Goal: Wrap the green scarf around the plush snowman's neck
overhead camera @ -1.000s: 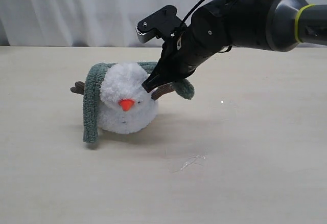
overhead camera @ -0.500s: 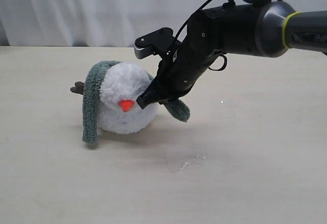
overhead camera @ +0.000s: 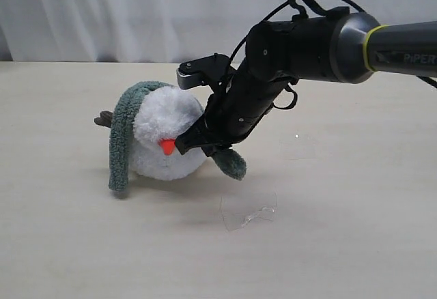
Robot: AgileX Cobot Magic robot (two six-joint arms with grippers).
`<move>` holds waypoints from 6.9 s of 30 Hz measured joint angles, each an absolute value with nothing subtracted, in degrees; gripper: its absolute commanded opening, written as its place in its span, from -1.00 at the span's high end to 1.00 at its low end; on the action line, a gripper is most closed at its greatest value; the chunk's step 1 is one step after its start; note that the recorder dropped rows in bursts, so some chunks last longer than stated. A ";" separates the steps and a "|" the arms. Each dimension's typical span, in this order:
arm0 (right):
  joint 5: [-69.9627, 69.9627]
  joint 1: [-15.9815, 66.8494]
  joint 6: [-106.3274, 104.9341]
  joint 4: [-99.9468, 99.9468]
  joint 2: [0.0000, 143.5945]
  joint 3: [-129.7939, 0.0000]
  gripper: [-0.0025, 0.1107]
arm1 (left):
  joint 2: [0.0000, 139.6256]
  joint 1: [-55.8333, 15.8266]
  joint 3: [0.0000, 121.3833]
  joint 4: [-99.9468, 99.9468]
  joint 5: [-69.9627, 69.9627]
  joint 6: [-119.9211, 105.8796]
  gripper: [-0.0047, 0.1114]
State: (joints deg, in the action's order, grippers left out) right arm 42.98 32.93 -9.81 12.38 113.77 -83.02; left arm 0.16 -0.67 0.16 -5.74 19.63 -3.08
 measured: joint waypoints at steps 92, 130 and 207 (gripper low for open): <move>37.37 32.93 -23.32 23.25 66.51 -61.35 0.89 | 23.47 -0.67 12.67 -32.61 -22.98 49.75 0.92; 28.97 32.24 -20.01 19.24 95.09 -79.17 0.89 | 104.22 -1.61 35.65 -45.46 -65.08 19.34 -0.33; 38.42 30.77 -39.36 37.51 106.03 -85.33 0.89 | 96.51 -9.24 50.81 -94.13 -35.08 67.41 0.13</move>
State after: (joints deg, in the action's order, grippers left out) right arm 38.42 30.77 -39.36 37.51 106.03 -85.33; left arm 96.51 -9.24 50.81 -94.13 -35.08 67.41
